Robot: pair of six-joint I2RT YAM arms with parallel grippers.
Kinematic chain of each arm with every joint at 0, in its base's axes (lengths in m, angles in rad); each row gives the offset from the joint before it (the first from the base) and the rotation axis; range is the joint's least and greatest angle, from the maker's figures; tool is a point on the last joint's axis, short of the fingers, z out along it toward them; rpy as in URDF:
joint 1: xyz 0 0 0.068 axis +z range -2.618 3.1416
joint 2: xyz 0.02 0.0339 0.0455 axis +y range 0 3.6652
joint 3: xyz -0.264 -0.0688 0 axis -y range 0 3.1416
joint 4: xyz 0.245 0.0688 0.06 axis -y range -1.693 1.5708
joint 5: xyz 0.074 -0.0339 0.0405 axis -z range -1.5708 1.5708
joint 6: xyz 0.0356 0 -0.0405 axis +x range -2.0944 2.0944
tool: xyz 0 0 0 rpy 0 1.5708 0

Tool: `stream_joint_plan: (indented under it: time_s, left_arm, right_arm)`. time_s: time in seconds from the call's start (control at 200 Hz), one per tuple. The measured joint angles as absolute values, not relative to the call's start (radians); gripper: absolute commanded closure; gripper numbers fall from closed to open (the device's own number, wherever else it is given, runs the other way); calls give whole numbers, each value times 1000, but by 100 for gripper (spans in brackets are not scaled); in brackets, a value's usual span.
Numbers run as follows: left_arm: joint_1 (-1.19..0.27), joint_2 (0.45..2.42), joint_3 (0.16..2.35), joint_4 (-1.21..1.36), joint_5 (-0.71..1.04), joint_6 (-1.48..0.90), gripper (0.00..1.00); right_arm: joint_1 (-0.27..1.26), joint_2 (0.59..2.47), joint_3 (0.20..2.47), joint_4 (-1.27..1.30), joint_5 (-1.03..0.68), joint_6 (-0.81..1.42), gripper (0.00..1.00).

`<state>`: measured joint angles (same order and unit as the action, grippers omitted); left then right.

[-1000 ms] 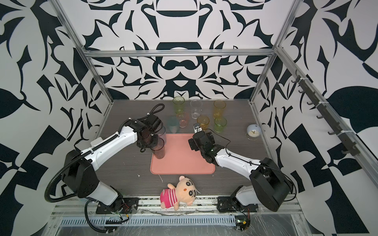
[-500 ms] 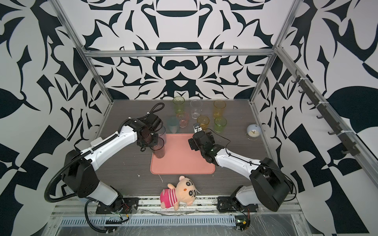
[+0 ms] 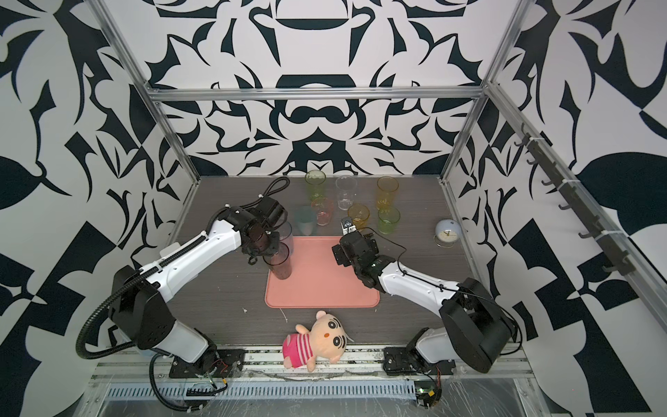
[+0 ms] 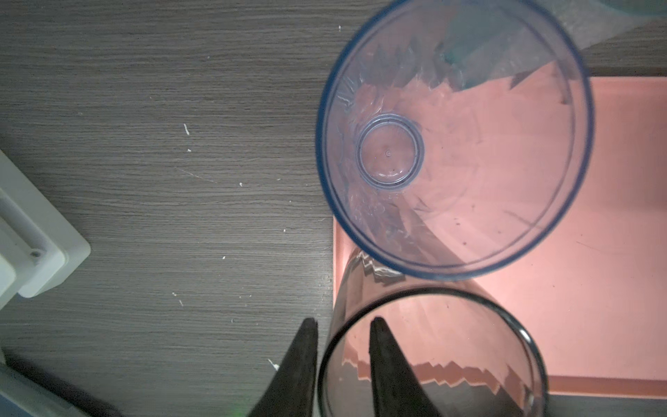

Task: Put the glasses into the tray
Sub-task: 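Open the left gripper to release the dark grey glass on the tray, then move the left gripper over the green glass farthest from the robot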

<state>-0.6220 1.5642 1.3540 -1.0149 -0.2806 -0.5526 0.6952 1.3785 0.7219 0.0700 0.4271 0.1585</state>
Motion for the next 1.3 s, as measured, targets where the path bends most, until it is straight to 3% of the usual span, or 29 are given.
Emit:
stream_joint_plan:
  time_s: [0.79,1.3]
  left_arm:
    - [-616,1520,1599,-1051,-387,-474,51]
    - [-572,1624,1699,-836,-402,-431,45]
  right_arm:
    - [695,1371,722,71,427,159,4]
    - [695,1362,722,72,429,159,4]
